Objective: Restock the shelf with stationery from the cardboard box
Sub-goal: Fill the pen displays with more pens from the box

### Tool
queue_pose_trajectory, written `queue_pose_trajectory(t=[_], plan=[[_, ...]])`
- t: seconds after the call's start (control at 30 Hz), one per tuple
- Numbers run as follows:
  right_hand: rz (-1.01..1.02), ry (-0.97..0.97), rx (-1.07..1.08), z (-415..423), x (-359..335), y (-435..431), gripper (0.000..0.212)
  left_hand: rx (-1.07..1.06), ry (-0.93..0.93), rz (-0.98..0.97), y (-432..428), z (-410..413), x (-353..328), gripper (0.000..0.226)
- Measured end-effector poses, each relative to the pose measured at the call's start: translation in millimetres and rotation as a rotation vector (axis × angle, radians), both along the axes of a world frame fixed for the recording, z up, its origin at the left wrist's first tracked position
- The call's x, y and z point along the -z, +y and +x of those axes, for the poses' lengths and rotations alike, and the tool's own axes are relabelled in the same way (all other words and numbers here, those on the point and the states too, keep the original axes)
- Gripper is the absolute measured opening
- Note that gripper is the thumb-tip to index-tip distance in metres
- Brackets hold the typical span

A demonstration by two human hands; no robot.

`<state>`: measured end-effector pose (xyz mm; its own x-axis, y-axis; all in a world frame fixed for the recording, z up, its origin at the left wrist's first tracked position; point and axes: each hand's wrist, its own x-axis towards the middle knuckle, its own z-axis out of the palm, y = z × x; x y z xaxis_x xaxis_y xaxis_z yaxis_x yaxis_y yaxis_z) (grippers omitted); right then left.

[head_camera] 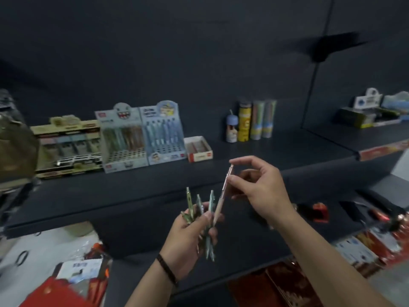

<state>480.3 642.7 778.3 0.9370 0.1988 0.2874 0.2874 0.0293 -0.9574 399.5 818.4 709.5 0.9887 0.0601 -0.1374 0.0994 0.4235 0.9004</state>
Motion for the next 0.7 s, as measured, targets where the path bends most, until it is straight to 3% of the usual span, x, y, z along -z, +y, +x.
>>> queue_pose_trajectory(t=[0.17,0.37,0.5,0.7], plan=[[0.062,-0.097,-0.057,55.2,-32.5,78.1,0.024,-0.162,0.006,-0.175,70.7,33.4,-12.2,0.031],[-0.002,-0.253,-0.035,150.4,-52.8,152.1,0.023,-0.428,0.017,-0.202,119.6,80.7,-35.4,0.032],[-0.064,-0.301,-0.077,202.2,-49.9,208.8,0.019,-0.580,0.027,-0.179,149.0,102.3,-42.3,0.014],[-0.218,-0.531,-0.034,240.3,-46.8,288.6,0.009,-0.614,0.001,-0.167,202.6,124.7,-37.6,0.020]])
